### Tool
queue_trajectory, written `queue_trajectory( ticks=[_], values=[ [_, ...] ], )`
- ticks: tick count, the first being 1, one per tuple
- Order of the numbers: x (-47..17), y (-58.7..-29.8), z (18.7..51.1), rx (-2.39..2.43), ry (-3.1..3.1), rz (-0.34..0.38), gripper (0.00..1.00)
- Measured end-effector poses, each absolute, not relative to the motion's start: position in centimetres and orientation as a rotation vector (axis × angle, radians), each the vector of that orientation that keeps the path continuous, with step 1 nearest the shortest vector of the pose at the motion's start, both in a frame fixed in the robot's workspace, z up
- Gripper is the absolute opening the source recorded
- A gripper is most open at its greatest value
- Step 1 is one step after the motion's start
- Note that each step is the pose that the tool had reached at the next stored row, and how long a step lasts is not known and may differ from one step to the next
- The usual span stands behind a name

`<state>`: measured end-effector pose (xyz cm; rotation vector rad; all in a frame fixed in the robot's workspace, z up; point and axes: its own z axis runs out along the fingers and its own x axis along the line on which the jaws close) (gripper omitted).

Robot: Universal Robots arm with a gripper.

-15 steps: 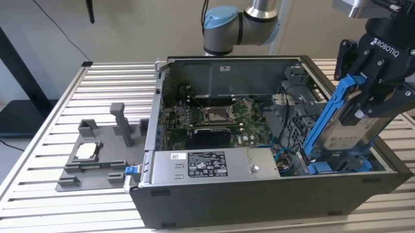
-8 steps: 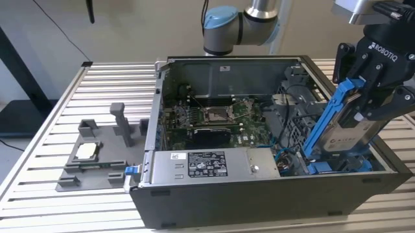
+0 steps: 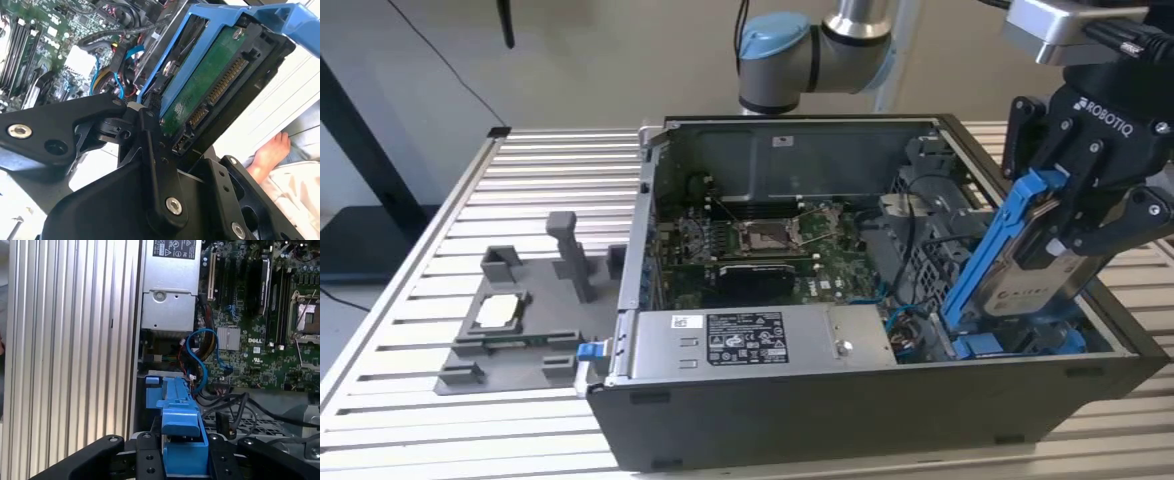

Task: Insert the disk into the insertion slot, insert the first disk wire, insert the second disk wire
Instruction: 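Insert the disk into the insertion slot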

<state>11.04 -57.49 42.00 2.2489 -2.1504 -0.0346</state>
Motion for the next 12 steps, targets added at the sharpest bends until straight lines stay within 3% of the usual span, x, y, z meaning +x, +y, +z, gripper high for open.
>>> queue_trajectory(
  ticks=[12],
  values=[
    [11.31, -57.31, 41.21, 2.252, -2.149, -0.036, 0.33]
  ],
)
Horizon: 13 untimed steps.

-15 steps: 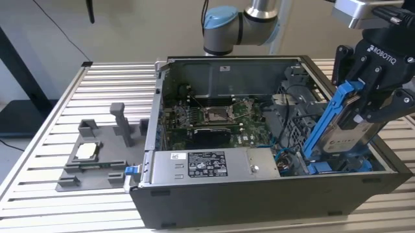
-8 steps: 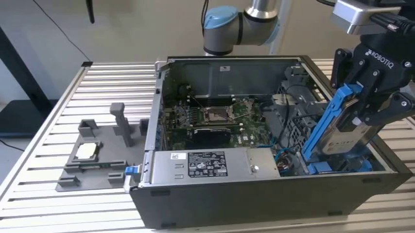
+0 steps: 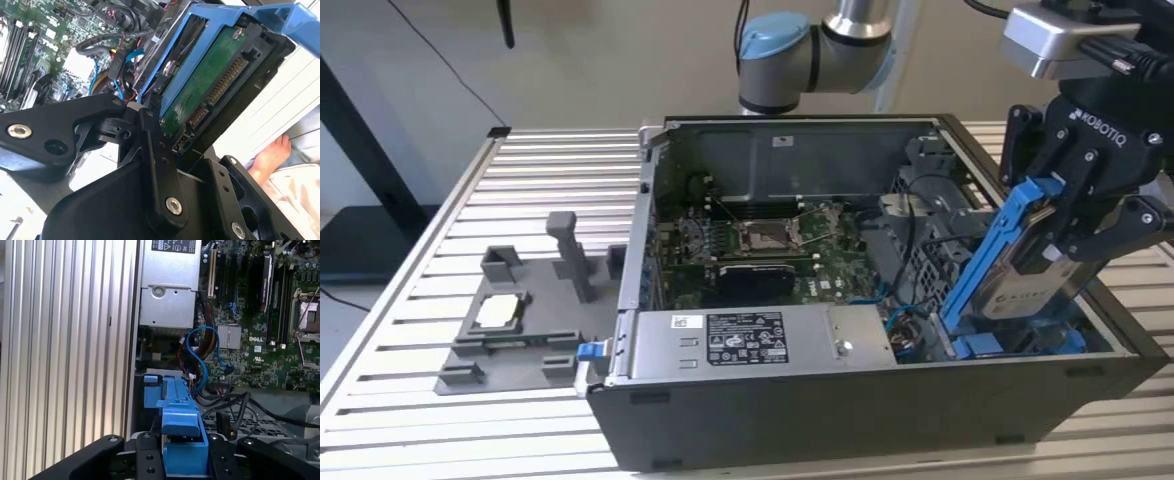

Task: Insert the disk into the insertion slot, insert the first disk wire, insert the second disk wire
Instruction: 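Insert the disk into the insertion slot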

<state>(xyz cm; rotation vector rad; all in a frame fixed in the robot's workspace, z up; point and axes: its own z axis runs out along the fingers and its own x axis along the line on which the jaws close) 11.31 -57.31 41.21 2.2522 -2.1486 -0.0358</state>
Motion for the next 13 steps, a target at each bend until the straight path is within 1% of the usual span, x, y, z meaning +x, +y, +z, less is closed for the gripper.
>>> queue_trajectory(
  ticks=[13],
  values=[
    [11.4, -57.2, 39.5, 2.253, -2.149, -0.037, 0.33]
  ],
)
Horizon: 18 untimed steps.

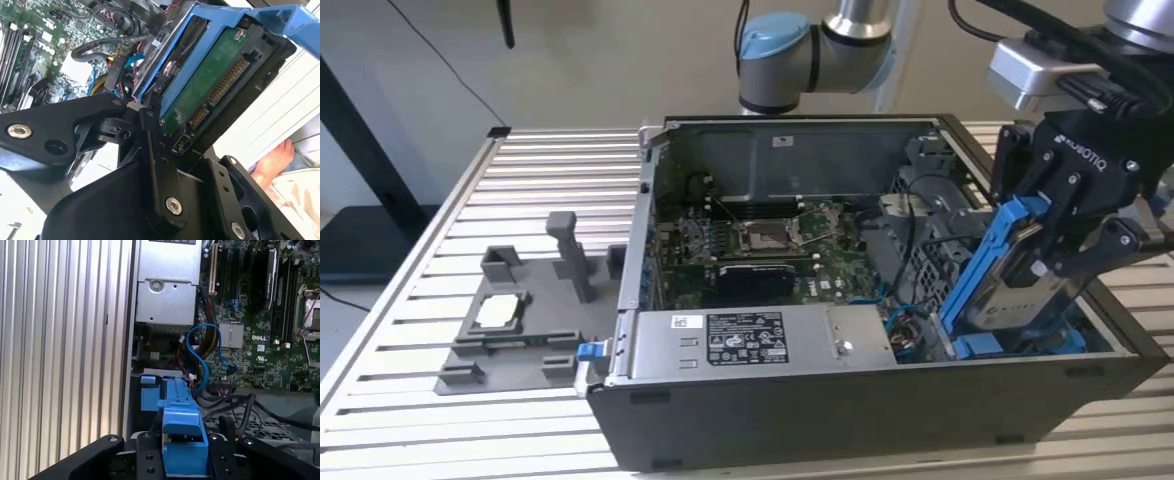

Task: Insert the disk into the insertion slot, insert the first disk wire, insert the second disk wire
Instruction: 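Insert the disk into the insertion slot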

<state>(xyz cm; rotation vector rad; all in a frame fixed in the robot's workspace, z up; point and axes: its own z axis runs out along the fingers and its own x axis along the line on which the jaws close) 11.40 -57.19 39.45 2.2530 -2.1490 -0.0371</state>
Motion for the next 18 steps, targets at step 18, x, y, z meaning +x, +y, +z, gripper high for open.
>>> queue_trajectory(
  ticks=[18],
  values=[
    [11.4, -57.2, 37.2, 2.253, -2.149, -0.037, 0.33]
  ],
)
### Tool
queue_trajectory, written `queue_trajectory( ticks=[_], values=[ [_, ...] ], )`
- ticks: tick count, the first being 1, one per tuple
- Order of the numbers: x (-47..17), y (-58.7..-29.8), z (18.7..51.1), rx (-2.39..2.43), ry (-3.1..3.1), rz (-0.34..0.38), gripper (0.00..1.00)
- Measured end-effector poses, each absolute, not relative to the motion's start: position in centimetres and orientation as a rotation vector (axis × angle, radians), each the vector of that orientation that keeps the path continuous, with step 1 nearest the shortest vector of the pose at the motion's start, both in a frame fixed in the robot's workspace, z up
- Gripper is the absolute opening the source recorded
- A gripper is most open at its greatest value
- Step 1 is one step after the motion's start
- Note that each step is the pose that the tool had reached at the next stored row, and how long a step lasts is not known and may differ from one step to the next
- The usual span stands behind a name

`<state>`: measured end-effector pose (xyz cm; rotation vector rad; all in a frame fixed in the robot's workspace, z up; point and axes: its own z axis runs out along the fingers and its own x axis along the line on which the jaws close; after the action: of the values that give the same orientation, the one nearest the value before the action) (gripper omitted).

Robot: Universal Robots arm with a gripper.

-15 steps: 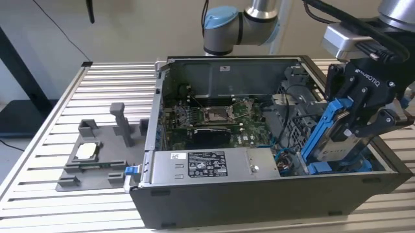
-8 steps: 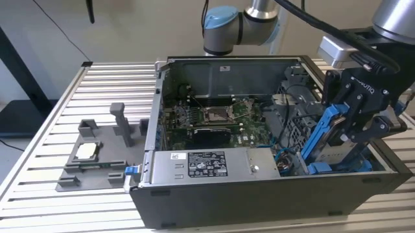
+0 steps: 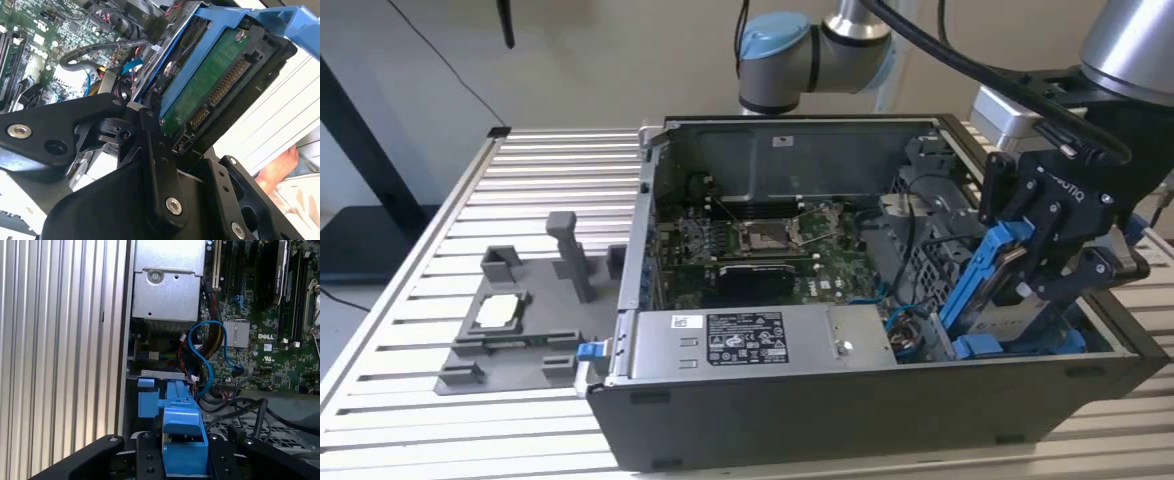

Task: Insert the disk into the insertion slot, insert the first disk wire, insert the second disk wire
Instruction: 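Insert the disk into the insertion slot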

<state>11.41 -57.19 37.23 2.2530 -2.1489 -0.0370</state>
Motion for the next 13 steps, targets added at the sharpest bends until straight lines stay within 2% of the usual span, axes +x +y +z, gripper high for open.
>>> queue_trajectory(
  ticks=[11, 13],
  values=[
    [11.41, -57.19, 37.14, 2.253, -2.149, -0.037, 0.34],
    [11.41, -57.19, 37.13, 2.253, -2.149, -0.037, 0.46]
  ],
)
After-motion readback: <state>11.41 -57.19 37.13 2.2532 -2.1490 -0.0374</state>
